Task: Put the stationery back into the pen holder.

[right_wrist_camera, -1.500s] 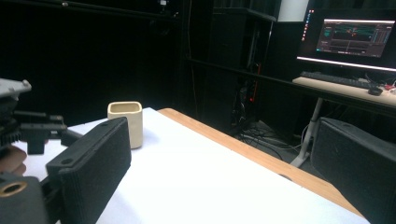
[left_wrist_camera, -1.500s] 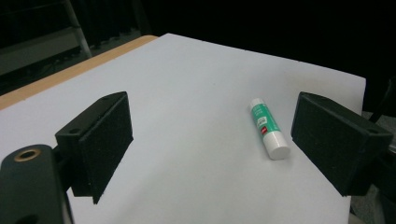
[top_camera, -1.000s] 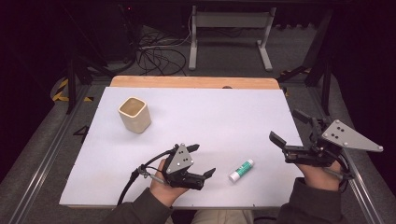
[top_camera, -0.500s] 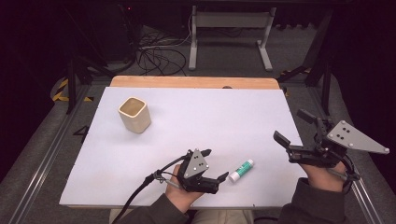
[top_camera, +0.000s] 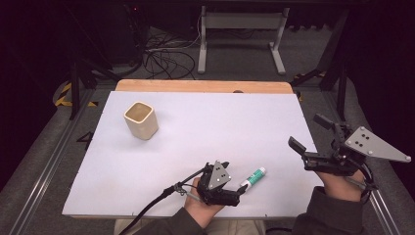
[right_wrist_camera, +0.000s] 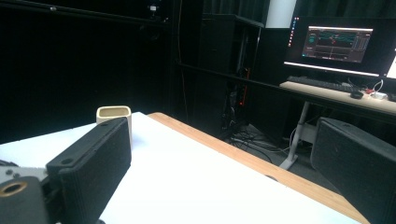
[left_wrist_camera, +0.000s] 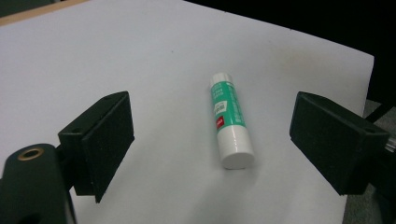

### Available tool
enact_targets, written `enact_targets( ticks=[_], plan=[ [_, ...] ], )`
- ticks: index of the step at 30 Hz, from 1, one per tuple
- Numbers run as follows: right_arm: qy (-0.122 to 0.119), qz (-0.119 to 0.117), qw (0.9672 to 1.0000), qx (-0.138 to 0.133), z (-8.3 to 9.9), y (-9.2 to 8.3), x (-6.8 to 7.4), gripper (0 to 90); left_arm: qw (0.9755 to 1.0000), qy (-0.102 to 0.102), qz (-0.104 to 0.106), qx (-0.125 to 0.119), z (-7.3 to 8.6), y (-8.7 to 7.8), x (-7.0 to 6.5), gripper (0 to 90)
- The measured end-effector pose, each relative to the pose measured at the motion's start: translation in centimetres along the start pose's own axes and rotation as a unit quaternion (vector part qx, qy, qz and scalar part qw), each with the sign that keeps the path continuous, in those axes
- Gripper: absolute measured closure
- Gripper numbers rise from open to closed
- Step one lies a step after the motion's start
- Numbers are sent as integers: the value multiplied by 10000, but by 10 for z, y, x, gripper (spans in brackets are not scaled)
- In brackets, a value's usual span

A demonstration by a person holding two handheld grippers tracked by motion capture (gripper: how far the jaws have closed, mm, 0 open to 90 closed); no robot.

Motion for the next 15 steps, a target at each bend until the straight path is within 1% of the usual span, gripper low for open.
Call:
enact_targets(
  ticks=[4, 7, 9, 10, 12, 15],
  plan=[
    [1, 23, 10000, -9, -1, -1, -1, 57, 9998, 8, 0, 189, 4, 7, -4, 154],
    [-18, 32, 10000, -24, -2, -2, -1, 57, 9994, -35, 65, 327, 6, 14, -7, 160],
    [-6, 39, 10000, -42, -2, -3, -1, 57, 9989, -29, 118, 457, 8, 18, -10, 189],
    [0, 42, 10000, -43, -2, -4, -2, 57, 9987, 8, 99, 509, 9, 20, -10, 199],
    [-2, 55, 10000, -58, -3, -5, -2, 57, 9979, 21, 42, 639, 11, 23, -12, 201],
    [-11, 55, 10000, -72, -3, -5, -2, 57, 9973, 47, -48, 738, 12, 28, -11, 208]
  ],
)
Point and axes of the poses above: each handheld gripper's, and its own axes: y roughly forward along the jaws, z roughly out of its underside, x roughly to its left, the point moved 6 cm from there along y, roughly forward along the jaws, and after that the axes turned 1 degree about -y, right-handed, at the moved point
